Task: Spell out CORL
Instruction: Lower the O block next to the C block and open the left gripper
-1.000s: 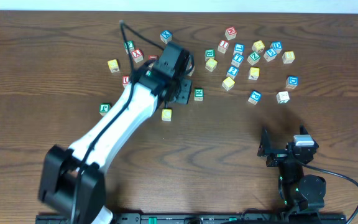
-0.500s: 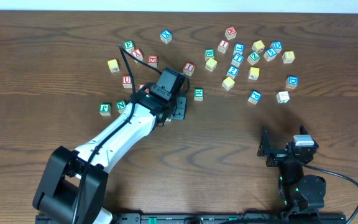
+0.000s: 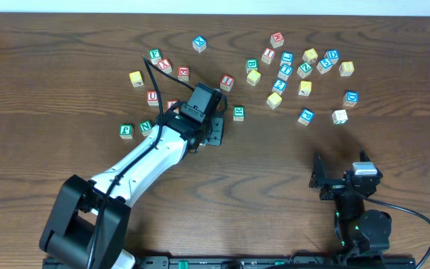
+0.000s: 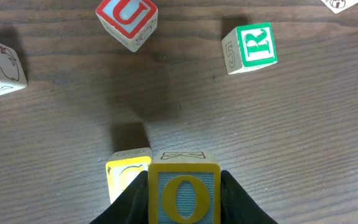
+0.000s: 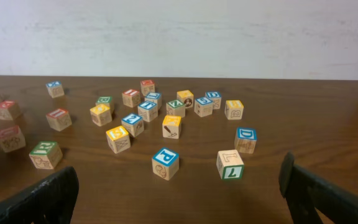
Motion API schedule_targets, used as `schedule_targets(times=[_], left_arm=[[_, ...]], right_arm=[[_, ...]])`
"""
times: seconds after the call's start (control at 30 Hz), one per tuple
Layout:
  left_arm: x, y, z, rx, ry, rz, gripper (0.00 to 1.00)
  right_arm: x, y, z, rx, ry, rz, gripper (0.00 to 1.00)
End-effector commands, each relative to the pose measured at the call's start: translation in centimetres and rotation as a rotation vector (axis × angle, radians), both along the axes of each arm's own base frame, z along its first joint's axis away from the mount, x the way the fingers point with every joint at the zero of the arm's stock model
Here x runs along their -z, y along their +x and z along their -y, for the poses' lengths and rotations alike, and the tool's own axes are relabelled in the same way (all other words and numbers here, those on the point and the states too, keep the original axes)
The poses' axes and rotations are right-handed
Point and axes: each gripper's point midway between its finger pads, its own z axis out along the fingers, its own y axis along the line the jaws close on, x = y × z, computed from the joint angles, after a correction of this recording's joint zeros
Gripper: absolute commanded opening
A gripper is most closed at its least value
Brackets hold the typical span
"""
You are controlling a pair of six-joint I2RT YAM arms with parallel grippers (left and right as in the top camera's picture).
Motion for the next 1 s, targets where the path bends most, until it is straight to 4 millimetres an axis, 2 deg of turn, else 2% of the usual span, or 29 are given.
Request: schedule_targets(times=[0.0, 0.33, 0.6, 0.97], left_arm=[[1.2, 0.1, -0.2, -0.029, 0.016, -0.018, 0.08], [3.9, 0.2, 0.5, -0.016, 0.035, -0.053, 0.08], [3.7, -0.2, 2.0, 0.018, 0.025, -0.033, 0.08], [3.8, -0.2, 1.7, 0.013, 0.042, -0.027, 0.08]], right_arm=[[0.0, 0.0, 0.1, 0.006, -0.004, 0.0, 0.99], [0.0, 0.0, 0.1, 0.006, -0.004, 0.0, 0.99], [0.0, 0.0, 0.1, 0.006, -0.004, 0.0, 0.99], [0.0, 0.0, 0.2, 0.006, -0.004, 0.0, 0.99]])
